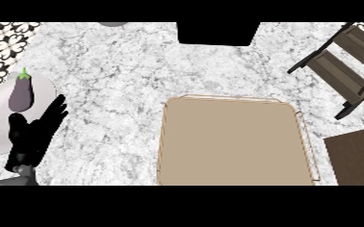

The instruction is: Pick the sweet potato from the tray and place it in the tiered basket

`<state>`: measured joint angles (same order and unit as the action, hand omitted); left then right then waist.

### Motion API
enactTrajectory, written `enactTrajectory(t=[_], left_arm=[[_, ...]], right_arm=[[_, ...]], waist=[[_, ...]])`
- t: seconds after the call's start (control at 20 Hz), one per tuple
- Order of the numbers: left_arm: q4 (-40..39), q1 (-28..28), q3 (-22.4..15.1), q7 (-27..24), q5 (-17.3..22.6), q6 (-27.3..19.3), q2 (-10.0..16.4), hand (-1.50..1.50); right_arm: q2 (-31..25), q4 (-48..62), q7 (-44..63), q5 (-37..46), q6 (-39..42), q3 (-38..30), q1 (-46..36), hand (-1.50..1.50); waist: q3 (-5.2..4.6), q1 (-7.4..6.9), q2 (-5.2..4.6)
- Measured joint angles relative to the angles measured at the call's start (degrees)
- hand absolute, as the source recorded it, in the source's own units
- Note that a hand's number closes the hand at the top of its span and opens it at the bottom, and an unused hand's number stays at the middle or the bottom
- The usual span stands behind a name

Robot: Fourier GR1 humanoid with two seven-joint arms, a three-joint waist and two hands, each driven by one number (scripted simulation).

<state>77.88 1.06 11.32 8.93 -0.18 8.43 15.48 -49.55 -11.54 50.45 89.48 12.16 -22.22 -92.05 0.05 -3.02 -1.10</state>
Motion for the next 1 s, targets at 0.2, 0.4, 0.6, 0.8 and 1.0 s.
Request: enactTrajectory(t=[0.2,0.4,0.6,0.8,1.0], left_arm=[[0.50,-0.35,-0.06,0.25,-0.19,-0.29,-0.20,0.00],[0.40,-1.45,0.49,-0.10,0.04,-0.07,0.06,0.00],[0.26,-2.18,0.88,-0.30,-0.20,-0.79,-0.21,0.00],[0.08,-3.33,1.65,-0.54,0.02,-0.93,-0.04,0.00],[-0.32,-4.31,2.41,-0.85,0.10,-0.98,0.34,0.00]], right_arm=[[-0.43,-3.76,2.43,-0.10,-5.19,-0.32,-1.71,-1.50],[-2.13,-7.23,6.39,-0.75,-7.01,-1.64,-4.58,-1.50],[-2.68,-11.60,8.82,-3.21,-9.19,-4.61,-6.05,-1.50],[-2.68,-18.24,8.93,-6.21,-11.41,-7.37,-6.77,-1.50],[-1.74,-26.51,7.97,-10.13,-12.55,-10.14,-4.43,-1.50]], waist=[[-0.03,0.14,0.15],[-0.09,0.92,0.62],[-0.07,2.10,1.14],[-0.05,3.30,1.74],[-0.02,4.67,2.25]])
